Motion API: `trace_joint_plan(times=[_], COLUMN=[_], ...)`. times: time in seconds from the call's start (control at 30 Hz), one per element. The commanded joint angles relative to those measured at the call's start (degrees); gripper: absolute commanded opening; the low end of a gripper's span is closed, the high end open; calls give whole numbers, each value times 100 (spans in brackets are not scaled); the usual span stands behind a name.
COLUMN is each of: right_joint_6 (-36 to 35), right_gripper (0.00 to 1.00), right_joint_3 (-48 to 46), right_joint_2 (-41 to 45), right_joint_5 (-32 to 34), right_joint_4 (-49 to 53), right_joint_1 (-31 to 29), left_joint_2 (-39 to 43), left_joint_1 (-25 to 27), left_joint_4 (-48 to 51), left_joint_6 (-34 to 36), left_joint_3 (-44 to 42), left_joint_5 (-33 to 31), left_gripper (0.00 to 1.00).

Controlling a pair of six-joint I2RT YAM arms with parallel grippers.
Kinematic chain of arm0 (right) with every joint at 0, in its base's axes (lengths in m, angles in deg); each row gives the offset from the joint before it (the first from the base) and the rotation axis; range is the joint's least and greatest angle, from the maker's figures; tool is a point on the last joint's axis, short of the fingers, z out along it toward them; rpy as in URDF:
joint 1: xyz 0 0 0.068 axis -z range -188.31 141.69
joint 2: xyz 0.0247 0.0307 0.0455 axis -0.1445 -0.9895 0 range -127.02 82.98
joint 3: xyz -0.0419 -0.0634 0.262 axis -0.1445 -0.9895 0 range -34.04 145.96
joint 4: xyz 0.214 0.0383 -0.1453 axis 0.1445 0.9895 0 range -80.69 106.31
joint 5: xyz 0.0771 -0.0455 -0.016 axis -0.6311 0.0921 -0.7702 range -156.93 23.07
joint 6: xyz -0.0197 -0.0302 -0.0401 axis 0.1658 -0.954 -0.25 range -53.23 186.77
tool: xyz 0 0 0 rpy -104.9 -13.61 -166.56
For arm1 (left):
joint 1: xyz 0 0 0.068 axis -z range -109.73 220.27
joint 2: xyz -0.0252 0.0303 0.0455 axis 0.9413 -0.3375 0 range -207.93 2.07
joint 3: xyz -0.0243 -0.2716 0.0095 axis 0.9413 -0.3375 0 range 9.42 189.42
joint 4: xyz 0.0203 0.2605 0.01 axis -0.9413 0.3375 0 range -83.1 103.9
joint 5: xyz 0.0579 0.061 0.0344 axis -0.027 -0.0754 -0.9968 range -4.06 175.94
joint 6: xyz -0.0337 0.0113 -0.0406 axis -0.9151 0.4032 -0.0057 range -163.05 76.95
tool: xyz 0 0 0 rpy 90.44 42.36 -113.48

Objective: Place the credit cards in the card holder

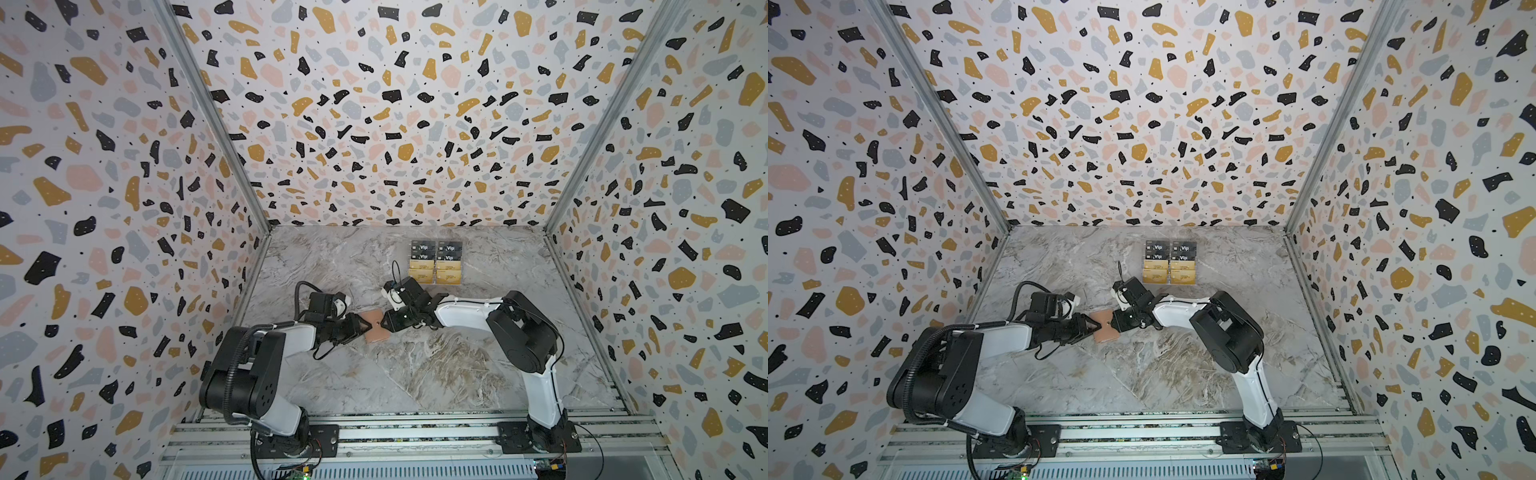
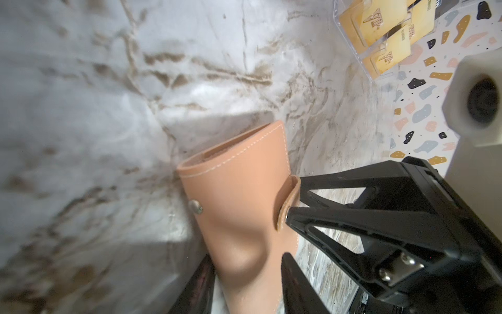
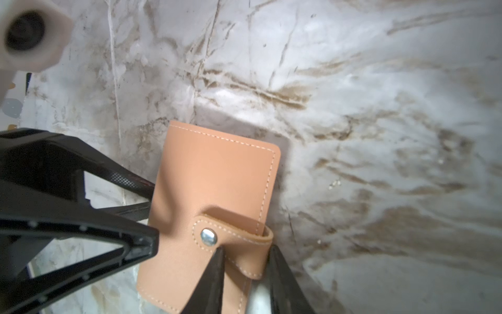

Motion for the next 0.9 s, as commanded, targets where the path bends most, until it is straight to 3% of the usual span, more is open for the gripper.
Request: trace_joint_plan(times=[0.0,0.17,0.33,0.67,0.87], right_joint_6=[110,74,53,85,351], right_gripper=[26,25,24,24,24], right_joint_3=[-193,-280,-189,-139,-234], right_joint_2=[-213,-209,-296,-419,-467], right_joint_5=[-162,-206,-281,-406,-825], right_joint_4=[161,170,213,203,-125], right_joint_1=[171,290,282,251,290], left_joint_2=[111,119,-87,-371,-576], left_joint_1=[-96,-190,-192,-112,9], left_joint_4=[-416,-778,-1240,-1318,-2048], left_joint_6=[-182,-466,-526,-525,-941], left_joint_3=[-140,-293,-411,-394,-563], left_joint_5=[183,-27,183,105,275], left_gripper=[44,49,48,53,55])
